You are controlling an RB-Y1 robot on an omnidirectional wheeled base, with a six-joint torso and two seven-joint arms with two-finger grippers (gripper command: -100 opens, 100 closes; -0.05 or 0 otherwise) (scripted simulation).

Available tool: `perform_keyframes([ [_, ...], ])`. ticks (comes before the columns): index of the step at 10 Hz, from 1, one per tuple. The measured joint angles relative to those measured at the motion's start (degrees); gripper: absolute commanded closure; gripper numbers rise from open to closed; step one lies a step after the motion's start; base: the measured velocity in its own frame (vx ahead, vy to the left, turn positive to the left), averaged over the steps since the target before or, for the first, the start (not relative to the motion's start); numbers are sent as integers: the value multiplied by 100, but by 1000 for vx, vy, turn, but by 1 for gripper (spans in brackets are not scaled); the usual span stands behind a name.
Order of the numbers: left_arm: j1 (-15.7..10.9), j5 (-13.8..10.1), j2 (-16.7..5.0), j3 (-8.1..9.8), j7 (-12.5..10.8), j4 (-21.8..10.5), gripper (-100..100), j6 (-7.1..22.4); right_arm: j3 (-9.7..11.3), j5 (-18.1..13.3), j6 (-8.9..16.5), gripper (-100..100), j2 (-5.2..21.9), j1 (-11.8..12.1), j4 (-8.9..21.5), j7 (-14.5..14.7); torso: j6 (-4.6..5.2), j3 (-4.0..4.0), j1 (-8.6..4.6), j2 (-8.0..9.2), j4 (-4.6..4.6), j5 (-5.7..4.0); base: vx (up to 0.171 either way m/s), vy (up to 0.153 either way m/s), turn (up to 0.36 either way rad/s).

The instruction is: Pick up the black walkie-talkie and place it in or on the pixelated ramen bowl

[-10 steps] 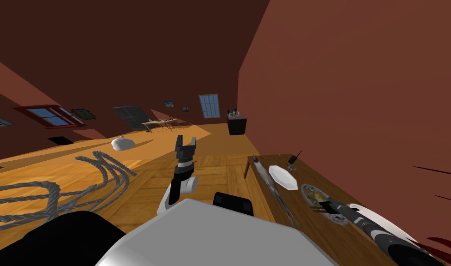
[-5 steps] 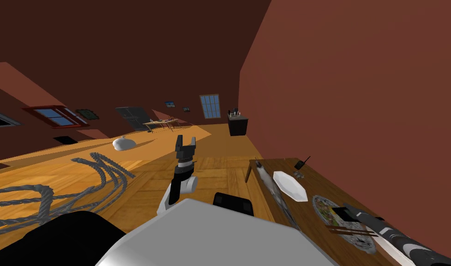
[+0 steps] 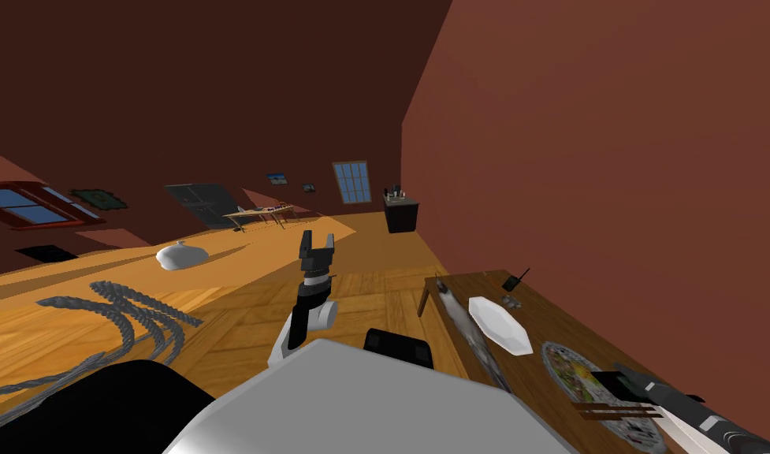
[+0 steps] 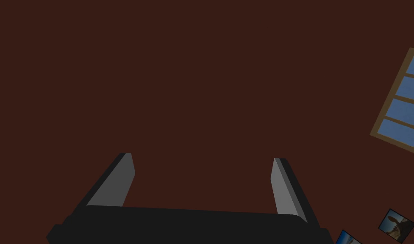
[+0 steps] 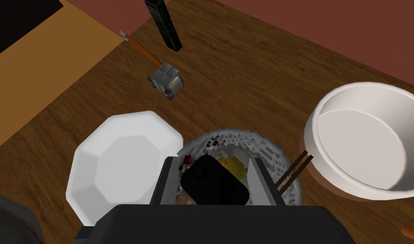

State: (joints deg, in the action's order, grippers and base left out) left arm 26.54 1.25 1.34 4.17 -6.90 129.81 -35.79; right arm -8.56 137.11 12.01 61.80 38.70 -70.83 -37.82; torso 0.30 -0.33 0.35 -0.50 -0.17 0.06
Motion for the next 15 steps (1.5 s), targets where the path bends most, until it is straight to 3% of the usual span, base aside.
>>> perform_keyframes([
  [1, -1, 0, 0, 0, 0, 0, 0, 0, 5, 10, 0, -100, 7, 17, 5, -1, -11, 10, -5, 17, 5, -1, 8, 5, 4],
  [5, -2, 0, 0, 0, 0, 0, 0, 0, 5, 9, -1, -100, 6, 16, 5, -1, -11, 25, -17, 42, 12, -4, 0, 0, 0],
  [6, -2, 0, 0, 0, 0, 0, 0, 0, 5, 9, -1, 0, 6, 15, 5, -1, -11, 26, -17, 43, 12, -4, 0, 0, 0],
  [7, -2, 0, 0, 0, 0, 0, 0, 0, 5, 9, -1, -100, 6, 15, 5, -1, -11, 26, -17, 43, 12, -4, -1, 11, -22],
  [15, -2, 0, 0, 0, 0, 0, 0, 0, -102, 851, -17, -100, 962, 576, -366, -166, -11, 27, -8, 44, 12, -2, -5, 18, -19],
])
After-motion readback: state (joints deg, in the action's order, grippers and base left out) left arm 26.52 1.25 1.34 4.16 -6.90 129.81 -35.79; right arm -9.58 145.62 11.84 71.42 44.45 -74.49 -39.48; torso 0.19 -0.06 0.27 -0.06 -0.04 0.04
